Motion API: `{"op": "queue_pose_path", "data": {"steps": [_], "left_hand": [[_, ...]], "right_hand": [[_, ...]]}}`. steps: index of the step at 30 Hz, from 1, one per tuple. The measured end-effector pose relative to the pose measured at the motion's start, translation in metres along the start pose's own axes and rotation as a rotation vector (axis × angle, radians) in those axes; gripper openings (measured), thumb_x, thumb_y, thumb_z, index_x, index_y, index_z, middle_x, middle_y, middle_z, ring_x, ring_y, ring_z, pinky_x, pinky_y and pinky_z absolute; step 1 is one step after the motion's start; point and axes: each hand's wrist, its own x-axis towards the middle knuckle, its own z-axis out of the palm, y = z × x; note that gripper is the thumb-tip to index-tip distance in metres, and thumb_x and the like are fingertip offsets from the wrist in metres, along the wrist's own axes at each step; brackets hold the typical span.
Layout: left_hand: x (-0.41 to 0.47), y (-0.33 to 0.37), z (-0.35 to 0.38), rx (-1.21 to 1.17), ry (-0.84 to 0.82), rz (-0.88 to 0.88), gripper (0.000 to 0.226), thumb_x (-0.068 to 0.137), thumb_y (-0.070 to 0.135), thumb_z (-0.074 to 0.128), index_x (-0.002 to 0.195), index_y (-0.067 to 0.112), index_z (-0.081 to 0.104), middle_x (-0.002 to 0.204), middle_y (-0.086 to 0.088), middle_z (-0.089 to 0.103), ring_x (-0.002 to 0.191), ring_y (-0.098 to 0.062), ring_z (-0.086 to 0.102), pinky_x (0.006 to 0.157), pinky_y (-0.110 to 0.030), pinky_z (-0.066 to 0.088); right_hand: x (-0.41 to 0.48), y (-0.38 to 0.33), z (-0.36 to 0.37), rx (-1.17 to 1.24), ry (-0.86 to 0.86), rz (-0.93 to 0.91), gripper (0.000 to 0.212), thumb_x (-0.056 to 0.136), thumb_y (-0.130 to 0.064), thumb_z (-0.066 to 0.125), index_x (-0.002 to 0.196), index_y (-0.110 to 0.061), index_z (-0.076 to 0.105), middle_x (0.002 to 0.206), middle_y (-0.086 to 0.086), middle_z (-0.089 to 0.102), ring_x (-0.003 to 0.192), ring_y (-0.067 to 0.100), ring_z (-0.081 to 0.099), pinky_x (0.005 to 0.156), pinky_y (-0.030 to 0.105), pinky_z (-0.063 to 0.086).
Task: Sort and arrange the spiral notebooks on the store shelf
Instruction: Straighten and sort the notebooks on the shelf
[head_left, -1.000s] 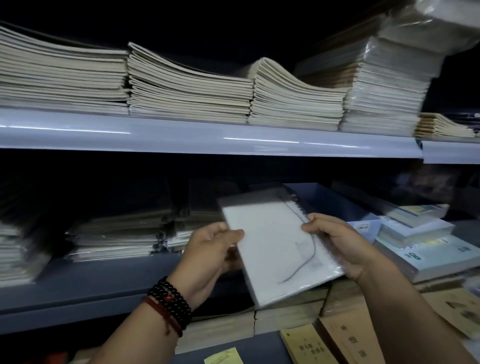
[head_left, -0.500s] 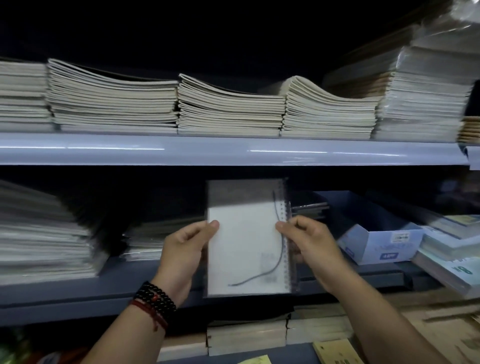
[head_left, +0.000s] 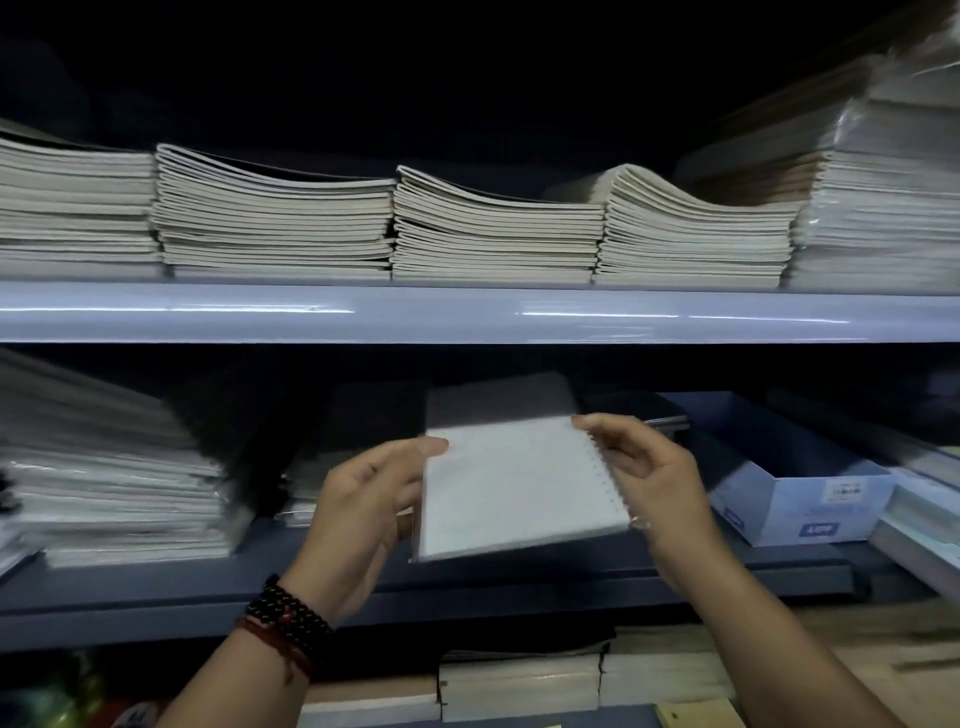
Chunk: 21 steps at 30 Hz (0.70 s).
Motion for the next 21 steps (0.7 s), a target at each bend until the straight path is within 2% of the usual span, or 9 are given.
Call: {"op": "queue_pose_path", "data": {"steps": [4, 6, 8, 10, 12, 15, 17, 19, 21], "left_hand": [[0.001, -0.011, -0.003, 0.028, 0.058, -0.005, 0.026, 0.084, 0.002, 0.073, 0.108, 0.009, 0.076, 0.091, -0.010, 0.074, 0.076, -0.011, 0.066, 0.069, -0.022, 0.053], [0.004, -0.014, -0.006, 0.018, 0.077, -0.013, 0.027, 0.086, -0.002, 0.071, 0.110, 0.010, 0.076, 0.096, -0.010, 0.074, 0.081, -0.014, 0.067, 0.078, -0.027, 0.052], [0.006, -0.013, -0.008, 0.020, 0.071, -0.010, 0.033, 0.087, -0.003, 0.070, 0.114, 0.015, 0.072, 0.101, -0.011, 0.076, 0.086, -0.020, 0.071, 0.080, -0.032, 0.055], [0.009, -0.012, -0.010, 0.016, 0.074, -0.002, 0.039, 0.086, -0.001, 0.070, 0.120, 0.017, 0.066, 0.105, -0.015, 0.076, 0.088, -0.026, 0.072, 0.078, -0.035, 0.057], [0.012, -0.011, -0.014, -0.009, 0.099, -0.007, 0.036, 0.085, 0.005, 0.072, 0.119, 0.012, 0.063, 0.109, -0.018, 0.075, 0.087, -0.027, 0.072, 0.077, -0.036, 0.057], [0.018, -0.010, -0.020, -0.185, 0.058, -0.114, 0.038, 0.083, 0.023, 0.077, 0.115, 0.005, 0.065, 0.118, -0.017, 0.071, 0.094, -0.023, 0.070, 0.083, -0.036, 0.054], [0.016, -0.011, -0.018, -0.266, -0.040, -0.206, 0.037, 0.090, 0.026, 0.068, 0.120, 0.005, 0.066, 0.123, -0.014, 0.071, 0.106, -0.025, 0.070, 0.090, -0.041, 0.057], [0.014, -0.015, -0.013, -0.239, -0.081, -0.215, 0.034, 0.093, 0.018, 0.064, 0.125, 0.004, 0.064, 0.124, -0.016, 0.070, 0.112, -0.030, 0.069, 0.090, -0.044, 0.060], [0.017, -0.020, -0.013, -0.225, -0.034, -0.176, 0.033, 0.091, 0.011, 0.066, 0.123, 0.004, 0.065, 0.122, -0.016, 0.071, 0.104, -0.027, 0.071, 0.081, -0.041, 0.062]], "right_hand": [[0.001, 0.005, 0.007, -0.011, 0.040, 0.094, 0.029, 0.089, 0.001, 0.068, 0.108, -0.019, 0.074, 0.107, -0.002, 0.076, 0.099, 0.013, 0.072, 0.082, 0.025, 0.057], [0.003, 0.005, 0.010, 0.127, 0.086, 0.230, 0.020, 0.096, -0.005, 0.060, 0.109, -0.017, 0.071, 0.102, 0.003, 0.076, 0.087, 0.018, 0.073, 0.071, 0.031, 0.056], [0.007, 0.006, 0.009, 0.268, 0.101, 0.390, 0.011, 0.098, -0.018, 0.060, 0.106, -0.012, 0.063, 0.100, 0.014, 0.074, 0.079, 0.028, 0.069, 0.068, 0.037, 0.052], [0.006, 0.008, 0.008, 0.183, -0.033, 0.452, 0.025, 0.094, -0.027, 0.066, 0.105, -0.004, 0.065, 0.101, 0.020, 0.073, 0.076, 0.028, 0.066, 0.061, 0.035, 0.048], [0.003, 0.009, 0.012, 0.151, -0.123, 0.465, 0.028, 0.092, -0.018, 0.067, 0.110, 0.004, 0.067, 0.100, 0.022, 0.073, 0.069, 0.021, 0.064, 0.050, 0.028, 0.045], [0.003, 0.008, 0.025, 0.301, -0.029, 0.472, 0.025, 0.091, -0.008, 0.066, 0.108, 0.010, 0.063, 0.096, 0.021, 0.075, 0.068, 0.019, 0.067, 0.049, 0.023, 0.049], [0.001, 0.008, 0.038, 0.461, 0.060, 0.486, 0.019, 0.087, -0.003, 0.069, 0.102, 0.001, 0.060, 0.095, 0.020, 0.075, 0.073, 0.025, 0.072, 0.054, 0.027, 0.057], [-0.001, 0.010, 0.051, 0.563, 0.055, 0.511, 0.035, 0.083, 0.002, 0.072, 0.111, -0.003, 0.053, 0.105, 0.026, 0.072, 0.088, 0.036, 0.073, 0.064, 0.034, 0.061], [-0.002, 0.008, 0.058, 0.583, 0.000, 0.551, 0.046, 0.081, 0.002, 0.074, 0.119, 0.000, 0.049, 0.108, 0.028, 0.071, 0.094, 0.041, 0.071, 0.073, 0.042, 0.062]]}}
